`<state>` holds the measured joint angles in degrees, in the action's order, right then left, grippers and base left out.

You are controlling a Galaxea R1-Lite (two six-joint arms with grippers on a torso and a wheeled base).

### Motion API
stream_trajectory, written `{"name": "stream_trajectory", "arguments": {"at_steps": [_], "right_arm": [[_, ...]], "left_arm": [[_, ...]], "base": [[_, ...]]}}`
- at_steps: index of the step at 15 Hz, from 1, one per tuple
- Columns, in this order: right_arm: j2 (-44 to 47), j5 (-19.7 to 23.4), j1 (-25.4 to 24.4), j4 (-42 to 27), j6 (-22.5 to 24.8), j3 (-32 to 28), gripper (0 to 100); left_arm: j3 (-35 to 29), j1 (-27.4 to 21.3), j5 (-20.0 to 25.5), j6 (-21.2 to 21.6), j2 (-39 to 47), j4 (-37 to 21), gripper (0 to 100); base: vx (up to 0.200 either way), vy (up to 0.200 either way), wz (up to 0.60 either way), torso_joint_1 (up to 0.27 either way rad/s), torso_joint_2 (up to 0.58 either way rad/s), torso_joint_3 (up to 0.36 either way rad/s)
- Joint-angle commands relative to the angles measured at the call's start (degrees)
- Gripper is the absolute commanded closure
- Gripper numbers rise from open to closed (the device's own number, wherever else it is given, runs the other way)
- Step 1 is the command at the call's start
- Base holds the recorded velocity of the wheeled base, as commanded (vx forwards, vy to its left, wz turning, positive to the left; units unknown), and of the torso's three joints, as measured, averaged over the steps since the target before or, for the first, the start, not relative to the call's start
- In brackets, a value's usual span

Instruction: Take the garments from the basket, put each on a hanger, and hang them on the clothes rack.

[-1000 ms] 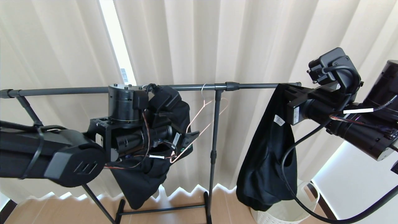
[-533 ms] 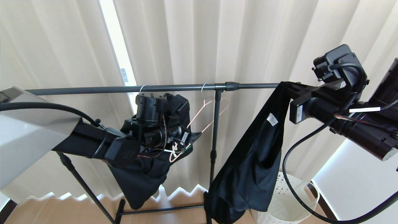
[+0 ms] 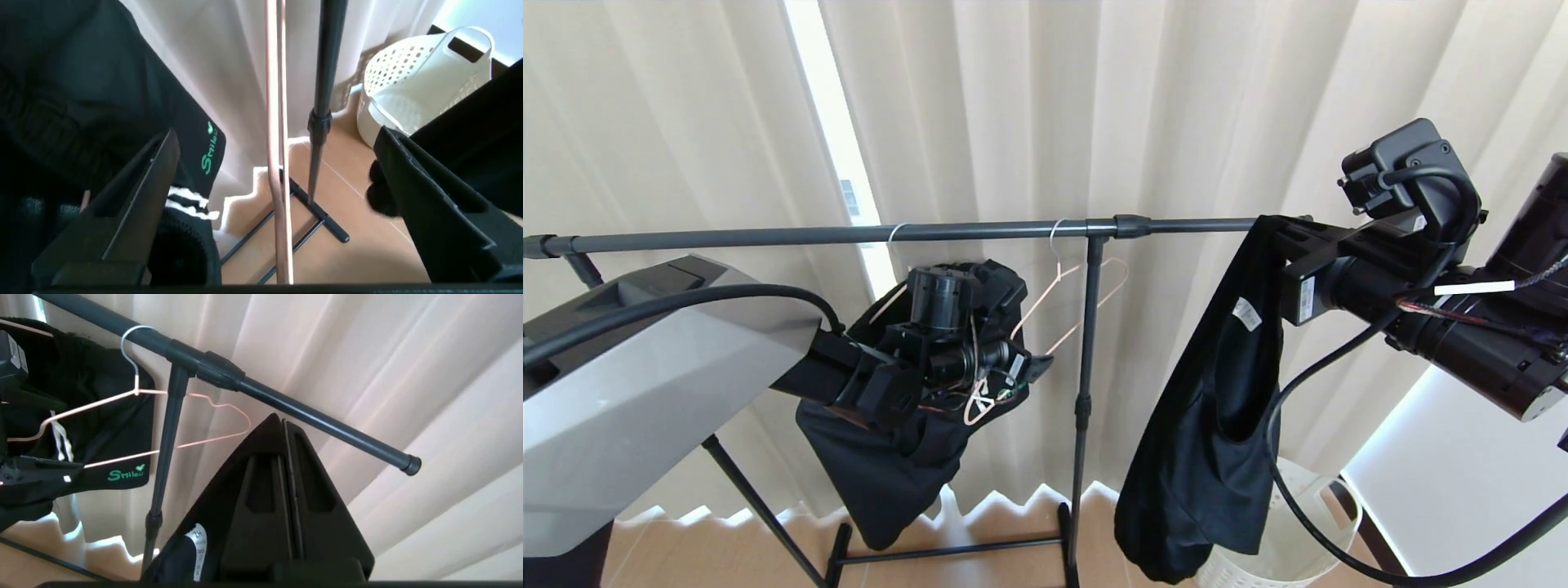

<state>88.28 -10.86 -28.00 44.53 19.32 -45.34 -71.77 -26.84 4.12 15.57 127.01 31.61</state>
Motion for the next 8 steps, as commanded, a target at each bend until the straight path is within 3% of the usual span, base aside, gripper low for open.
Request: {"name": "stream_trajectory", "arguments": {"at_steps": [1,5,6,8], "right_arm": [[0.31,-0.04,-0.04,0.03,0.01,-0.1,100],[0.31,0.05,-0.04,0.03,0.01,-0.1,100],[0.4,0.05,-0.04,0.03,0.01,-0.1,100],[0.4,0.05,0.05,0.03,0.01,-0.1,100]], "left_arm": [[-0.66,0.12,0.01,-0.01,1.48,0.12,0],[-0.74,0.39,0.01,-0.27,2.36,0.21,0],[-0.74,0.39,0.01,-0.27,2.27,0.21,100],[-0.66,0.39,0.01,-0.19,1.83,0.21,100]], "base": [[0.0,0.0,0.0,0.0,0.0,0.0],[0.0,0.0,0.0,0.0,0.0,0.0],[0.0,0.0,0.0,0.0,0.0,0.0],[0.0,0.0,0.0,0.0,0.0,0.0]]}}
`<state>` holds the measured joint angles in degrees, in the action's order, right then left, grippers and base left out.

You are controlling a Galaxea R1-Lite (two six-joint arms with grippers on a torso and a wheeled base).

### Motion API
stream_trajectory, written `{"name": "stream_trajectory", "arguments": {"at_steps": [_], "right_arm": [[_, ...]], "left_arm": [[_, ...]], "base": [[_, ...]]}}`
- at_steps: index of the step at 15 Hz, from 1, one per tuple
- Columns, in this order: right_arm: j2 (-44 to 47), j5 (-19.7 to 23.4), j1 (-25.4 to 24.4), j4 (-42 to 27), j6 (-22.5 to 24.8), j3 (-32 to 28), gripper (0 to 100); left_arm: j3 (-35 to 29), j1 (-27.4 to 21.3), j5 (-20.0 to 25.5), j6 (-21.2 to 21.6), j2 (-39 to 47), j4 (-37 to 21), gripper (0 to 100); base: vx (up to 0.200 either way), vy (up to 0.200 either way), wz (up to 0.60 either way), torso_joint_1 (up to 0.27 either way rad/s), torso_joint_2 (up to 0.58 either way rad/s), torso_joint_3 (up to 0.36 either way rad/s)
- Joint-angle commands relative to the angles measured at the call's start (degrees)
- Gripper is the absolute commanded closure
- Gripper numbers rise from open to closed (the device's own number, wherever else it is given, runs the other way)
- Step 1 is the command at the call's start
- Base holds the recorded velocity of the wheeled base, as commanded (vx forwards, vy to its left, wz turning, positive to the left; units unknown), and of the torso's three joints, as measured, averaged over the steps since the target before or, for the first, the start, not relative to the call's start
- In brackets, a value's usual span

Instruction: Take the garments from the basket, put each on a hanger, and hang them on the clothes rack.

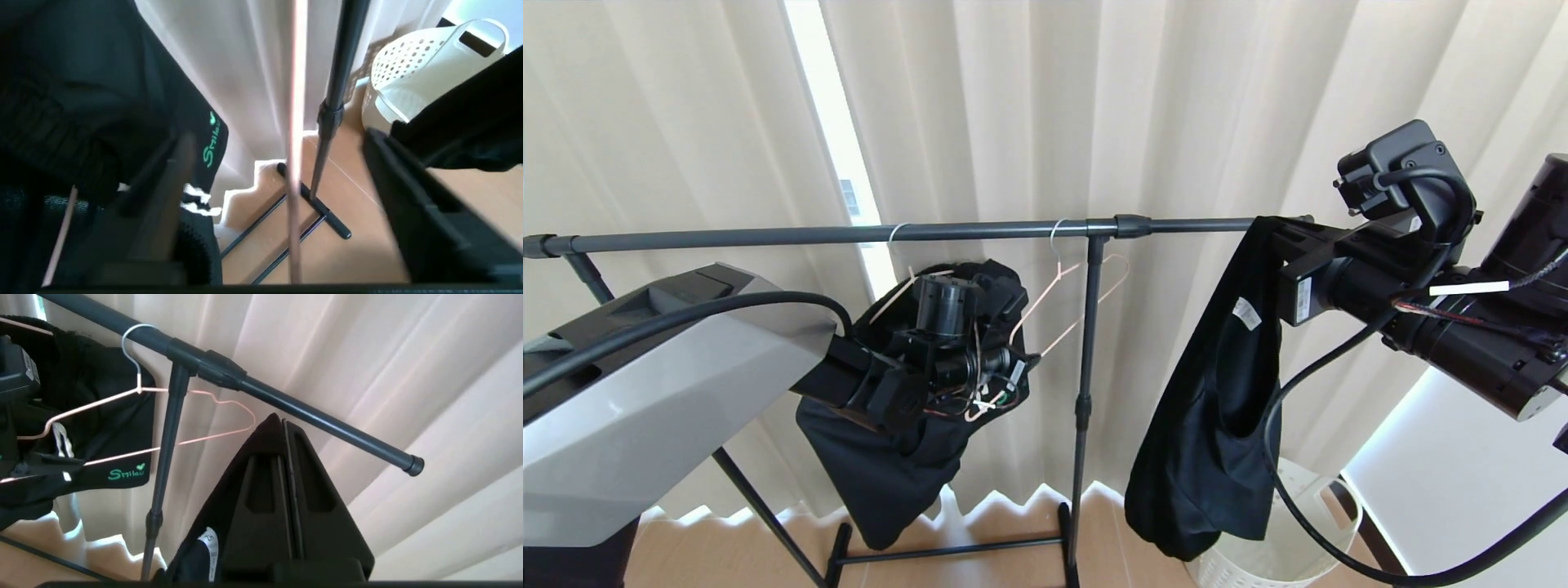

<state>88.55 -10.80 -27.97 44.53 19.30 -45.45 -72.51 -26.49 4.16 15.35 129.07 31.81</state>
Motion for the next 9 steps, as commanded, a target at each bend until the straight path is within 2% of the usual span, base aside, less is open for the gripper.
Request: {"name": "stream_trajectory", "arguments": {"at_steps": [1,9], "right_arm": [[0.13,-0.01,-0.07,0.03,0.04,0.01,100],[0.13,-0.01,0.02,0.03,0.04,0.01,100]], "left_arm": [[0.09,0.04,-0.03,-0.05,-1.11,0.01,100],[0.97,0.74,-0.29,-1.29,-3.3,0.01,100]], "base": [[0.0,0.0,0.0,0.0,0.0,0.0],[0.0,0.0,0.0,0.0,0.0,0.0]]}}
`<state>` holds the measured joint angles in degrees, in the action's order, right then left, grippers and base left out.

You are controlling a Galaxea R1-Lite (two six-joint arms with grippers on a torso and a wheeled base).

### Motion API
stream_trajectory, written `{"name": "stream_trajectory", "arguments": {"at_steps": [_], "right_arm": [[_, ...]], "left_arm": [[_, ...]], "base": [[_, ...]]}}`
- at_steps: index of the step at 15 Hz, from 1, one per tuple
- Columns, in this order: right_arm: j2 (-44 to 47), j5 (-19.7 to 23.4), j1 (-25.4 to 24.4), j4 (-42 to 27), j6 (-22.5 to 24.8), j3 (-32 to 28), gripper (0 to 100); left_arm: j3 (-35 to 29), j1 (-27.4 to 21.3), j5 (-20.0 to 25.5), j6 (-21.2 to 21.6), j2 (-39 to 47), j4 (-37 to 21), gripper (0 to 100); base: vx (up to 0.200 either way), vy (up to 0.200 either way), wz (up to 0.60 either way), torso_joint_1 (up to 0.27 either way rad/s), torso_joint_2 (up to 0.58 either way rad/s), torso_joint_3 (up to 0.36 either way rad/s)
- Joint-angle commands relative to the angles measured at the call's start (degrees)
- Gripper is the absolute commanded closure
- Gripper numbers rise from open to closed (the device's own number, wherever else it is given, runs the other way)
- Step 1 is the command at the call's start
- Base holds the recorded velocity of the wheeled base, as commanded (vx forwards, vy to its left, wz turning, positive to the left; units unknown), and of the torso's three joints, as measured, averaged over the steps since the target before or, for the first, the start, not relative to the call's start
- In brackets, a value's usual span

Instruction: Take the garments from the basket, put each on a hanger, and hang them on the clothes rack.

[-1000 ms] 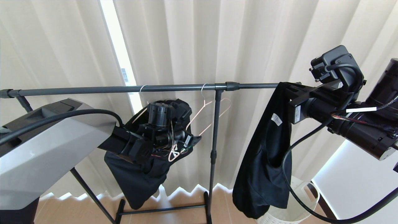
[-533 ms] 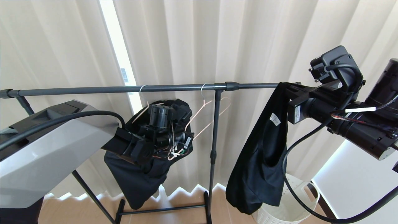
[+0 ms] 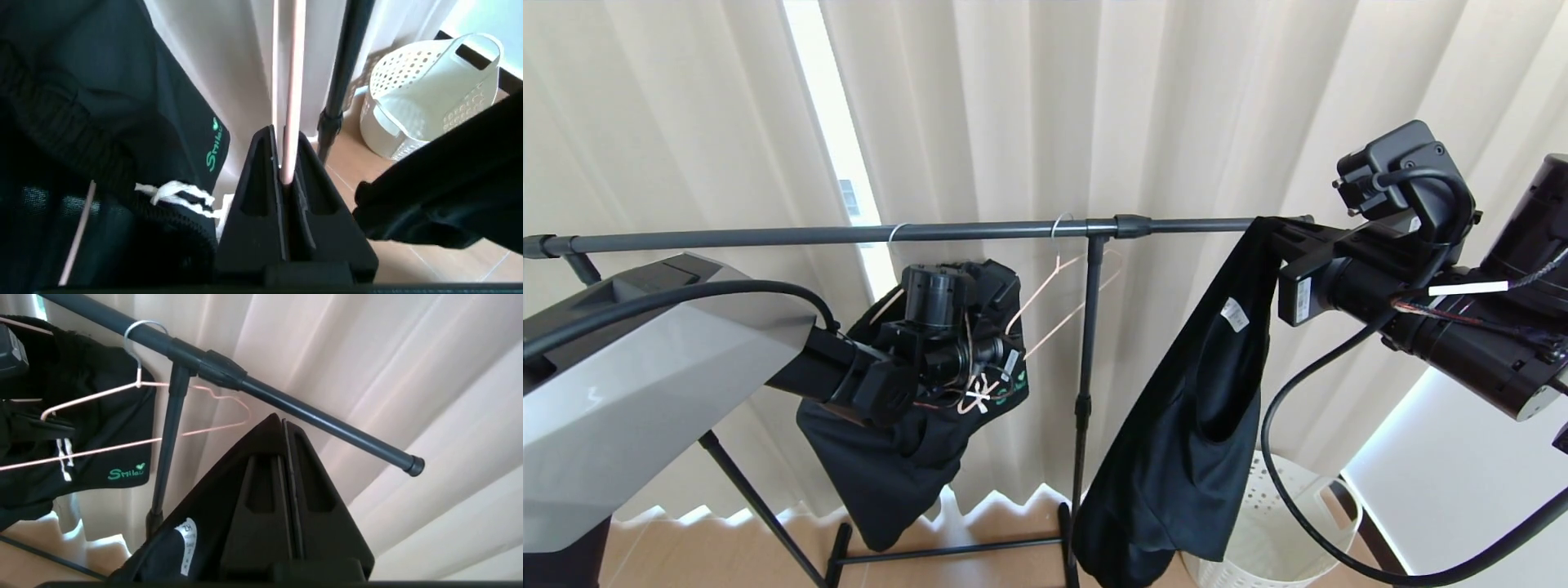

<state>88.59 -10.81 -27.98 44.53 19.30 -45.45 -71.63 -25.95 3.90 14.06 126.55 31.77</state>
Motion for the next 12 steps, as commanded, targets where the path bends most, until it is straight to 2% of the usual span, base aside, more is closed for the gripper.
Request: {"name": "stream_trajectory", "arguments": {"at_steps": [1,5,8,12], "right_arm": [[0.09,0.0,0.03,0.03,0.04,0.01,100],[0.09,0.0,0.03,0.03,0.04,0.01,100],[0.09,0.0,0.03,0.03,0.04,0.09,100],[-0.17,-0.09,-0.06,0.03,0.04,0.45,100]], "left_arm": [[0.09,0.29,-0.03,0.01,-0.95,0.05,100],[1.23,1.26,-0.03,0.01,-2.62,0.05,100],[4.75,1.34,0.14,0.01,-5.79,0.05,100],[11.87,1.26,0.05,-0.08,-10.89,4.88,100]], "base": [[0.0,0.0,0.0,0.0,0.0,0.0],[0.0,0.0,0.0,0.0,0.0,0.0],[0.0,0.0,0.0,0.0,0.0,0.0],[0.0,0.0,0.0,0.0,0.0,0.0]]}}
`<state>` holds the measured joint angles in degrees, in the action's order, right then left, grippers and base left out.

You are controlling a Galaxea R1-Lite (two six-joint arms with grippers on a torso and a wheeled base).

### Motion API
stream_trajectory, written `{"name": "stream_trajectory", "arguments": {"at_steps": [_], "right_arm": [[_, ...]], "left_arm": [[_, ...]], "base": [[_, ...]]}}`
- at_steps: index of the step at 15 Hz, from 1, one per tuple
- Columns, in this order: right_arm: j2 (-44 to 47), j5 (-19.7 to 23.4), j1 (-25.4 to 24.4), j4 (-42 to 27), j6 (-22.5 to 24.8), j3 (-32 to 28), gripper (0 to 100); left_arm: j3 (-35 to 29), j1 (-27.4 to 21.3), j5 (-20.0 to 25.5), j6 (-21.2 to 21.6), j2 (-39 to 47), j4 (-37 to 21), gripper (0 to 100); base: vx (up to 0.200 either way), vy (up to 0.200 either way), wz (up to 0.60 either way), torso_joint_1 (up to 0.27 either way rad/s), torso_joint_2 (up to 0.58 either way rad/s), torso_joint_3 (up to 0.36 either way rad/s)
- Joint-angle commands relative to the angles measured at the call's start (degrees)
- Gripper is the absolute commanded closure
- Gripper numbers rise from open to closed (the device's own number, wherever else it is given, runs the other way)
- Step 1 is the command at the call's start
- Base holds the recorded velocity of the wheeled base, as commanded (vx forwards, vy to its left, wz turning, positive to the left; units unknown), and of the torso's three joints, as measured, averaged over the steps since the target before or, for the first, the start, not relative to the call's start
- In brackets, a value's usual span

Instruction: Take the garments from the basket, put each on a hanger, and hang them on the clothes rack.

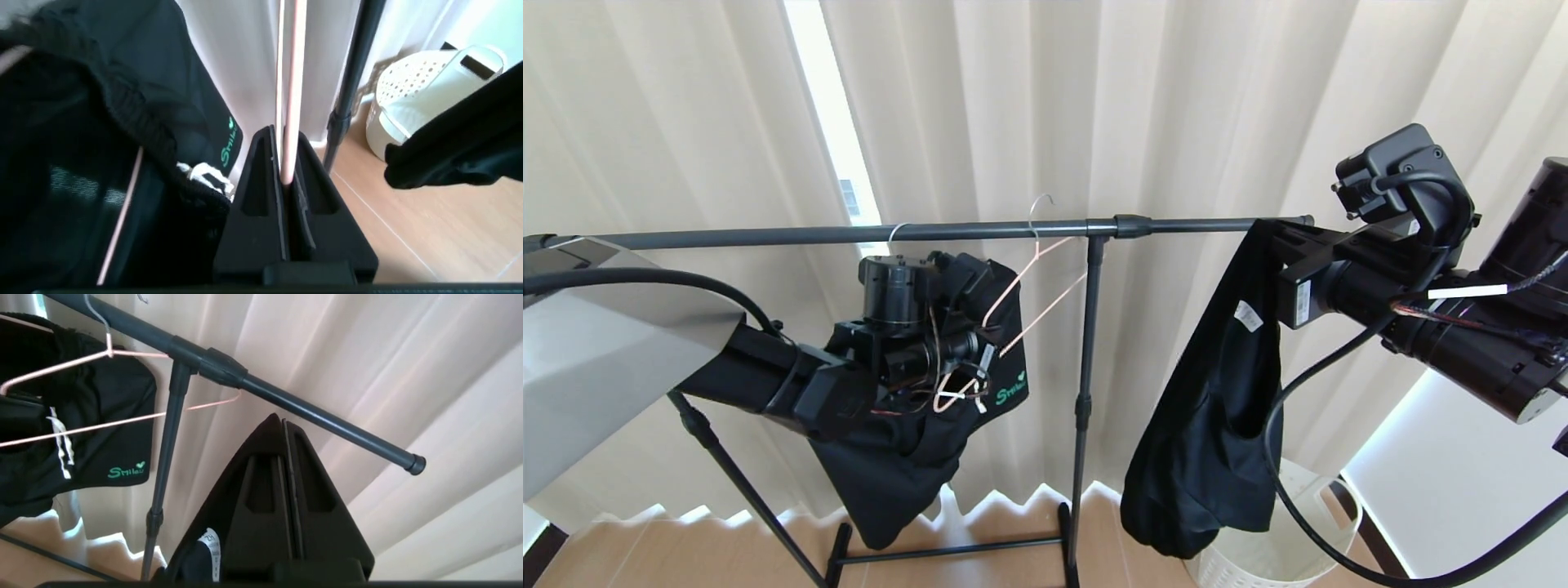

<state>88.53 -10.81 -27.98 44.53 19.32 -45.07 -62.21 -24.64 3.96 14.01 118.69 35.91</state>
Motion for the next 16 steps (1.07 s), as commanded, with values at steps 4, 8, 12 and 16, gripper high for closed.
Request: {"name": "stream_trajectory", "arguments": {"at_steps": [4,8,12,16], "right_arm": [[-0.46,-0.09,-0.06,0.03,0.01,0.16,100],[-0.73,-0.09,-0.06,0.12,0.01,0.51,100],[-1.52,-0.09,-0.06,0.12,0.1,1.3,100],[-1.6,-0.09,-0.06,0.12,0.1,1.83,100]], "left_arm": [[10.62,-0.06,-0.09,-0.03,-7.95,3.73,100],[21.08,-0.06,-0.09,-0.03,-15.33,6.19,100],[30.83,-0.06,-0.18,-0.03,-21.04,9.17,100],[41.03,-0.15,-0.09,-2.67,-25.26,14.45,100]], "base": [[0.0,0.0,0.0,0.0,0.0,0.0],[0.0,0.0,0.0,0.0,0.0,0.0],[0.0,0.0,0.0,0.0,0.0,0.0],[0.0,0.0,0.0,0.0,0.0,0.0]]}}
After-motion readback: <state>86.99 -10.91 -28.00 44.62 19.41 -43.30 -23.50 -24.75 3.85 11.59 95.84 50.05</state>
